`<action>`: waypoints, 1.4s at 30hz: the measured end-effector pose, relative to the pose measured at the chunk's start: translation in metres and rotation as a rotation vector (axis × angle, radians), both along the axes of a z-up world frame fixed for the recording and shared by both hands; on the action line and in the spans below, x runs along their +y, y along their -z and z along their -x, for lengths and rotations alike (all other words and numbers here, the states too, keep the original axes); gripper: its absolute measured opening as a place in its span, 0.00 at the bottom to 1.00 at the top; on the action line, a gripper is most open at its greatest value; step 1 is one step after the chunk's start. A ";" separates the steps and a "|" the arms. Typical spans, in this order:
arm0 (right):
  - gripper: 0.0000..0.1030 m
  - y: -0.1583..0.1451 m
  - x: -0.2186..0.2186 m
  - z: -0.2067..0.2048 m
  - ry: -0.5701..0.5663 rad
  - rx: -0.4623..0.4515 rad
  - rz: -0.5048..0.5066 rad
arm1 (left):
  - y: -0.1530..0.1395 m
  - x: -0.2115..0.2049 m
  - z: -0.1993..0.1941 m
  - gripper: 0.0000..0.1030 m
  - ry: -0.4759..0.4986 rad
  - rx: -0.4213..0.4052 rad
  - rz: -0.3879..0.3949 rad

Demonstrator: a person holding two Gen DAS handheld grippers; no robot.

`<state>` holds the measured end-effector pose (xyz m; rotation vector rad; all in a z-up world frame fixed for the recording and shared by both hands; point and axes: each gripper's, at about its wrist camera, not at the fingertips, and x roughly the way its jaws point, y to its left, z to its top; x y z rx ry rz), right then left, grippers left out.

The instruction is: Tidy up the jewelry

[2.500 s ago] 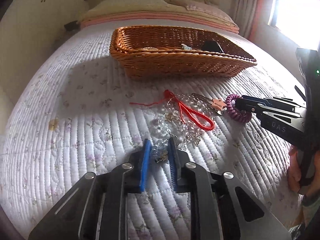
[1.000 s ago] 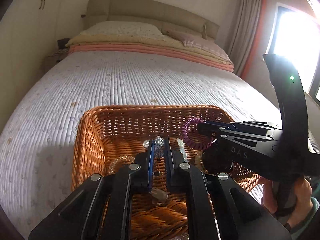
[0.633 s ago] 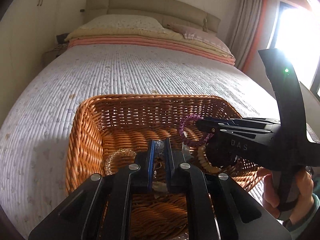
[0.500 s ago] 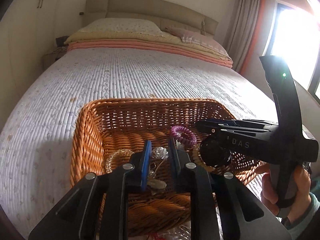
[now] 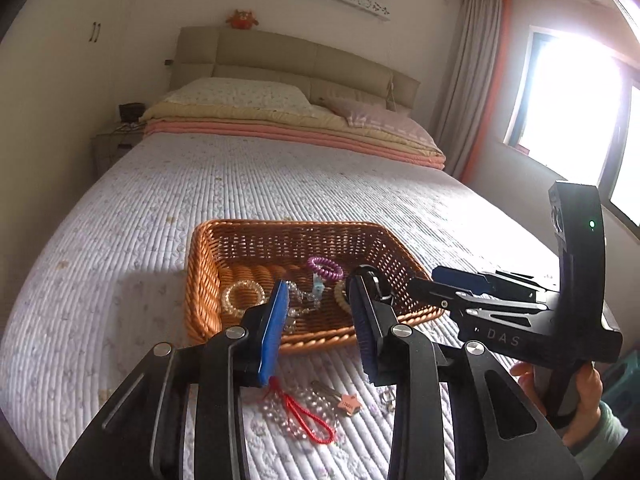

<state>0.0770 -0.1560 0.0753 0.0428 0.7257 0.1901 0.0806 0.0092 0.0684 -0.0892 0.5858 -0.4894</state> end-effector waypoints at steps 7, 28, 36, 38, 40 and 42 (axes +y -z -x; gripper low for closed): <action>0.39 0.038 0.008 0.036 -0.022 0.031 -0.025 | 0.033 0.014 0.024 0.30 -0.017 0.086 0.005; 0.36 0.096 0.045 0.025 -0.130 0.159 -0.030 | 0.115 0.001 0.020 0.29 0.033 0.276 -0.053; 0.29 0.103 0.041 0.013 -0.143 0.210 -0.080 | 0.118 -0.004 0.017 0.27 0.018 0.287 -0.081; 0.25 0.104 0.045 0.013 -0.153 0.208 -0.065 | 0.120 -0.006 0.017 0.22 0.006 0.286 -0.100; 0.16 0.105 0.048 0.014 -0.163 0.208 -0.062 | 0.121 -0.008 0.017 0.06 0.007 0.290 -0.115; 0.16 0.105 0.047 0.016 -0.162 0.202 -0.069 | 0.121 -0.008 0.017 0.03 -0.001 0.295 -0.124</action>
